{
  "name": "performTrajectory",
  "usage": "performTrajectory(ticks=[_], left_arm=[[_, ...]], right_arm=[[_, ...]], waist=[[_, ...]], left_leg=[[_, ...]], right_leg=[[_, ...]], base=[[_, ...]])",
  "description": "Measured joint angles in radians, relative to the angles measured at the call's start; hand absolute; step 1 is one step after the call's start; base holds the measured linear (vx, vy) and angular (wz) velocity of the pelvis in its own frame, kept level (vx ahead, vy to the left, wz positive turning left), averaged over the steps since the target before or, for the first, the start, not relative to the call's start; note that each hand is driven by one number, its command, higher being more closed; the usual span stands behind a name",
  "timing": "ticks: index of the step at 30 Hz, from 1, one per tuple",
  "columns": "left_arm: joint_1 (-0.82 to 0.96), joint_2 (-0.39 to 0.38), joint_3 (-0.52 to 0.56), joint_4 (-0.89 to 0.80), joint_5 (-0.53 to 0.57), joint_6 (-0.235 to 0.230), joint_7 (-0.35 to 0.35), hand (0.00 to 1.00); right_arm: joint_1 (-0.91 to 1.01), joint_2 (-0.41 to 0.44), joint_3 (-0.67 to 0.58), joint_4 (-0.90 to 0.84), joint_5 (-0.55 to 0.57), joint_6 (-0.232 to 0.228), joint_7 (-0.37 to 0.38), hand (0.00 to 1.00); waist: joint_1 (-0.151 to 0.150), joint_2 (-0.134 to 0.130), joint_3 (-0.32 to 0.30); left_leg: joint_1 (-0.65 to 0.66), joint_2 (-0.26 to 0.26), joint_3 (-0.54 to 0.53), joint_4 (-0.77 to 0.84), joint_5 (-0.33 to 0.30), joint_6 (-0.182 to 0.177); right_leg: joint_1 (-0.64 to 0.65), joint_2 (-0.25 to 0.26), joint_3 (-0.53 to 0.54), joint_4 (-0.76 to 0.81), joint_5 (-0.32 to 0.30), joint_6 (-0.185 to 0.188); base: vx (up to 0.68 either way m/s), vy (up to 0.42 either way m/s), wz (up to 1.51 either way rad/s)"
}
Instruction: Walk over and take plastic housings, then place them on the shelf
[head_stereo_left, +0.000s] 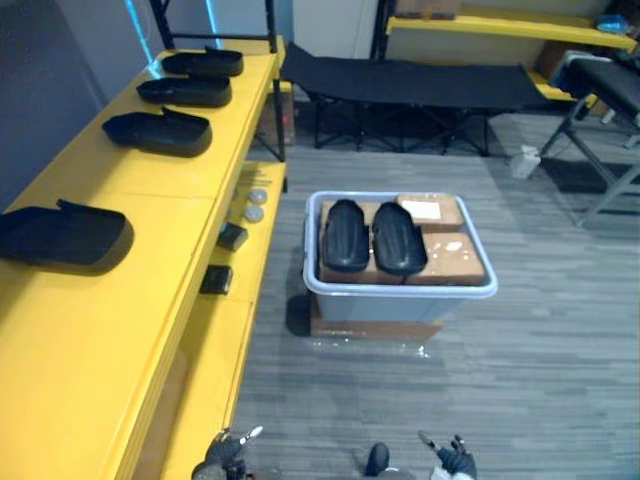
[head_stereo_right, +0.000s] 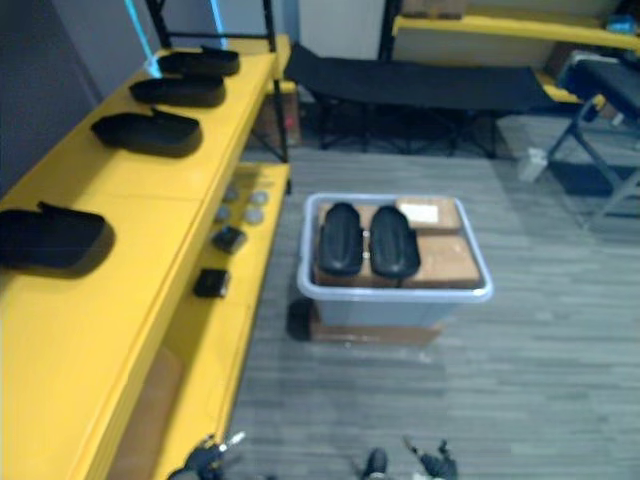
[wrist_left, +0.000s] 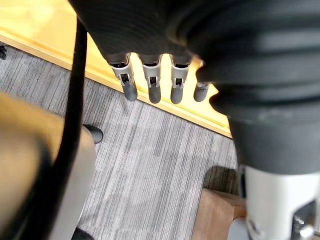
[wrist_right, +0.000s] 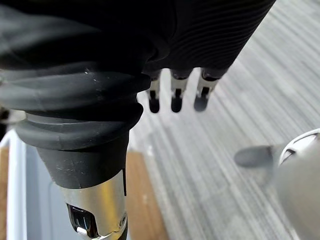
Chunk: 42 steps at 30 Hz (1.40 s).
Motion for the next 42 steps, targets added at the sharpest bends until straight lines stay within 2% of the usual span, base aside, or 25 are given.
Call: performTrajectory(ticks=[2, 4, 6, 8, 10, 12, 13, 14, 16, 17, 18, 19, 21, 22, 23, 25, 28, 30, 32, 35, 37, 38, 39, 40, 42], left_arm=[[0.032, 0.003, 0.041, 0.000, 0.033, -0.029, -0.021, 0.00], [0.039, 0.000, 0.043, 0.001, 0.039, -0.036, -0.038, 0.00], [0.019, -0.018, 0.060, -0.009, 0.038, -0.043, -0.044, 0.00], [0.003, -0.020, 0.069, -0.019, 0.030, -0.061, -0.048, 0.00], [0.002, 0.004, 0.067, -0.021, 0.027, -0.054, -0.052, 0.00], [0.001, 0.031, 0.061, -0.004, 0.019, -0.028, -0.040, 0.00], [0.002, 0.030, 0.060, 0.001, 0.014, -0.023, -0.039, 0.00], [0.004, 0.020, 0.061, 0.013, -0.022, -0.017, -0.039, 0.00], [0.012, 0.005, 0.074, 0.022, -0.062, -0.024, -0.040, 0.00], [0.018, -0.007, 0.074, 0.026, -0.084, -0.030, -0.039, 0.00], [0.028, -0.027, 0.080, 0.025, -0.102, -0.033, -0.039, 0.00], [0.045, -0.045, 0.088, 0.023, -0.119, -0.034, -0.036, 0.00], [0.081, -0.066, 0.122, 0.017, -0.120, -0.036, -0.035, 0.00], [0.100, -0.066, 0.129, 0.017, -0.118, -0.035, -0.036, 0.00], [0.107, -0.067, 0.129, 0.017, -0.114, -0.034, -0.037, 0.00], [0.115, -0.070, 0.148, 0.018, -0.077, -0.034, -0.054, 0.00], [0.127, -0.076, 0.161, 0.030, -0.039, -0.032, -0.086, 0.00], [0.131, -0.084, 0.190, 0.031, -0.039, -0.033, -0.110, 0.00], [0.116, -0.070, 0.186, 0.030, -0.011, -0.038, -0.116, 0.00], [0.092, -0.047, 0.166, 0.020, -0.020, -0.075, -0.115, 0.00], [0.082, -0.029, 0.106, -0.001, -0.021, -0.094, -0.109, 0.00], [0.080, -0.021, 0.090, -0.015, -0.024, -0.105, -0.102, 0.00], [0.063, -0.010, 0.059, -0.031, -0.055, -0.112, -0.092, 0.00], [0.056, -0.012, 0.055, -0.038, -0.063, -0.114, -0.090, 0.00], [0.011, -0.026, 0.017, -0.051, -0.105, -0.121, -0.071, 0.00]], right_arm=[[-0.026, -0.033, 0.000, 0.003, 0.019, 0.028, 0.019, 0.00], [-0.037, -0.055, -0.010, 0.002, 0.018, 0.029, 0.031, 0.00], [-0.021, -0.051, -0.049, 0.004, -0.002, 0.033, 0.034, 0.00], [0.023, -0.028, -0.090, 0.002, -0.038, 0.033, 0.048, 0.00], [0.024, -0.022, -0.087, 0.001, -0.049, 0.021, 0.050, 0.00], [0.012, -0.007, -0.051, 0.001, -0.071, 0.020, 0.050, 0.00], [0.012, -0.007, -0.037, 0.000, -0.081, 0.019, 0.050, 0.00], [0.004, -0.016, -0.025, 0.001, -0.099, 0.009, 0.052, 0.00], [-0.004, -0.031, -0.012, 0.000, -0.137, -0.007, 0.054, 0.00], [-0.001, -0.044, -0.007, 0.000, -0.158, -0.016, 0.055, 0.00], [0.002, -0.059, -0.003, 0.000, -0.183, -0.018, 0.057, 0.00], [0.000, -0.073, 0.004, 0.003, -0.229, -0.019, 0.059, 0.00], [-0.023, -0.078, 0.027, 0.015, -0.262, -0.022, 0.064, 0.00], [-0.035, -0.078, 0.039, 0.016, -0.263, -0.031, 0.070, 0.00], [-0.038, -0.077, 0.042, 0.016, -0.263, -0.033, 0.071, 0.00], [-0.052, -0.075, 0.052, 0.016, -0.262, -0.035, 0.067, 0.00], [-0.058, -0.092, 0.103, 0.016, -0.261, -0.030, 0.047, 0.00], [-0.081, -0.078, 0.138, 0.008, -0.261, -0.013, 0.032, 0.00], [-0.082, -0.067, 0.154, -0.010, -0.261, -0.011, 0.032, 0.00], [-0.071, -0.065, 0.148, -0.011, -0.243, -0.018, 0.032, 0.00], [-0.068, -0.066, 0.137, -0.009, -0.242, -0.021, 0.033, 0.00], [-0.069, -0.064, 0.138, -0.007, -0.243, -0.029, 0.034, 0.00], [-0.064, -0.059, 0.141, -0.008, -0.244, -0.040, 0.034, 0.00], [-0.064, -0.059, 0.142, -0.009, -0.245, -0.044, 0.034, 0.00], [-0.066, -0.063, 0.153, -0.021, -0.245, -0.082, 0.032, 0.00]], waist=[[0.000, 0.016, 0.024], [-0.002, 0.033, 0.042], [-0.010, 0.048, 0.057], [-0.005, 0.066, 0.068], [-0.003, 0.051, 0.063], [-0.003, 0.004, 0.057], [-0.006, 0.003, 0.057], [-0.007, 0.020, 0.058], [-0.007, 0.033, 0.052], [-0.009, 0.042, 0.053], [-0.010, 0.066, 0.054], [-0.002, 0.086, 0.053], [0.003, 0.088, 0.054], [0.006, 0.089, 0.054], [0.007, 0.090, 0.055], [0.032, 0.089, 0.058], [0.059, 0.089, 0.062], [0.068, 0.079, 0.065], [0.078, 0.062, 0.075], [0.080, 0.023, 0.062], [0.074, 0.020, 0.064], [0.072, 0.032, 0.068], [0.059, 0.050, 0.078], [0.056, 0.054, 0.079], [0.050, 0.084, 0.093]], left_leg=[[0.046, 0.018, 0.103, 0.004, -0.017, 0.006], [0.070, 0.030, 0.173, 0.004, -0.036, 0.018], [0.078, 0.049, 0.205, 0.019, -0.039, 0.022], [0.099, 0.103, 0.202, 0.045, -0.055, -0.003], [0.087, 0.156, 0.192, 0.093, -0.076, -0.039], [0.059, 0.204, 0.171, 0.146, -0.102, -0.087], [0.048, 0.221, 0.160, 0.165, -0.108, -0.096], [0.030, 0.252, 0.133, 0.202, -0.103, -0.088], [-0.036, 0.279, 0.094, 0.288, -0.008, -0.001], [-0.060, 0.283, 0.081, 0.326, 0.017, 0.002], [-0.079, 0.270, 0.049, 0.368, 0.007, -0.020], [-0.084, 0.215, -0.002, 0.384, -0.028, -0.077], [-0.087, 0.112, -0.042, 0.323, -0.060, -0.108], [-0.090, 0.053, -0.050, 0.235, -0.062, -0.102], [-0.095, 0.029, -0.057, 0.185, -0.059, -0.097], [-0.140, -0.025, -0.084, 0.081, 0.022, -0.015], [-0.159, -0.026, -0.058, 0.078, 0.057, -0.003], [-0.152, -0.036, -0.021, 0.080, 0.031, 0.048], [-0.155, -0.043, -0.017, 0.114, -0.007, 0.067], [-0.143, -0.073, -0.029, 0.148, -0.060, 0.092], [-0.090, -0.083, -0.061, 0.126, -0.066, 0.103], [-0.062, -0.073, -0.097, 0.116, -0.076, 0.117], [-0.038, -0.051, -0.143, 0.108, -0.078, 0.118], [-0.028, -0.040, -0.155, 0.102, -0.078, 0.118], [0.004, 0.011, -0.200, 0.104, -0.087, 0.098]], right_leg=[[-0.036, 0.037, 0.022, 0.015, 0.037, -0.033], [-0.085, 0.046, 0.026, 0.048, 0.053, -0.034], [-0.127, 0.024, -0.030, 0.138, -0.021, -0.043], [-0.120, -0.045, -0.170, 0.262, -0.093, -0.054], [-0.116, -0.077, -0.206, 0.290, -0.100, -0.050], [-0.126, -0.116, -0.213, 0.359, -0.121, -0.026], [-0.125, -0.116, -0.214, 0.385, -0.146, -0.018], [-0.128, -0.099, -0.223, 0.419, -0.225, -0.004], [-0.123, -0.089, -0.252, 0.442, -0.270, -0.041], [-0.103, -0.079, -0.267, 0.423, -0.273, -0.049], [-0.072, -0.061, -0.277, 0.388, -0.270, -0.053], [-0.030, -0.045, -0.283, 0.343, -0.262, -0.060], [0.018, -0.029, -0.283, 0.271, -0.240, -0.066], [0.043, -0.014, -0.287, 0.226, -0.226, -0.069], [0.054, -0.009, -0.291, 0.209, -0.222, -0.069], [0.085, 0.011, -0.292, 0.133, -0.213, -0.060], [0.093, 0.014, -0.267, 0.094, -0.198, -0.037], [0.091, 0.008, -0.232, 0.084, -0.186, -0.013], [0.090, -0.005, -0.224, 0.106, -0.199, 0.001], [0.044, -0.079, -0.224, 0.298, -0.291, 0.031], [-0.021, -0.134, -0.224, 0.535, -0.295, 0.015], [-0.058, -0.142, -0.223, 0.628, -0.323, -0.008], [-0.073, -0.101, -0.221, 0.627, -0.376, -0.025], [-0.079, -0.080, -0.220, 0.610, -0.383, -0.036], [-0.122, 0.048, -0.196, 0.417, -0.374, -0.053]], base=[[0.02, -0.044, -1.58], [-0.05, -0.026, -1.39], [-0.04, -0.009, -0.50], [0.06, -0.014, 0.09], [0.07, -0.107, -0.02], [0.15, -0.334, 0.01], [0.22, -0.436, 0.21], [0.18, -0.415, 0.24], [0.19, -0.494, 0.27], [0.21, -0.393, 0.29], [0.18, -0.213, 0.24], [0.12, -0.096, 0.09], [-0.02, 0.027, -0.10], [-0.12, 0.077, -0.10], [-0.19, 0.115, 0.12], [-0.07, 0.096, 0.08], [0.11, 0.110, -0.19], [0.18, 0.167, -0.36], [0.22, 0.145, -0.13], [0.29, 0.157, 0.15], [0.29, 0.158, 0.35], [0.21, 0.088, 0.62], [0.18, 0.038, 0.64], [0.21, 0.002, 0.75], [0.49, -0.021, 2.14]])
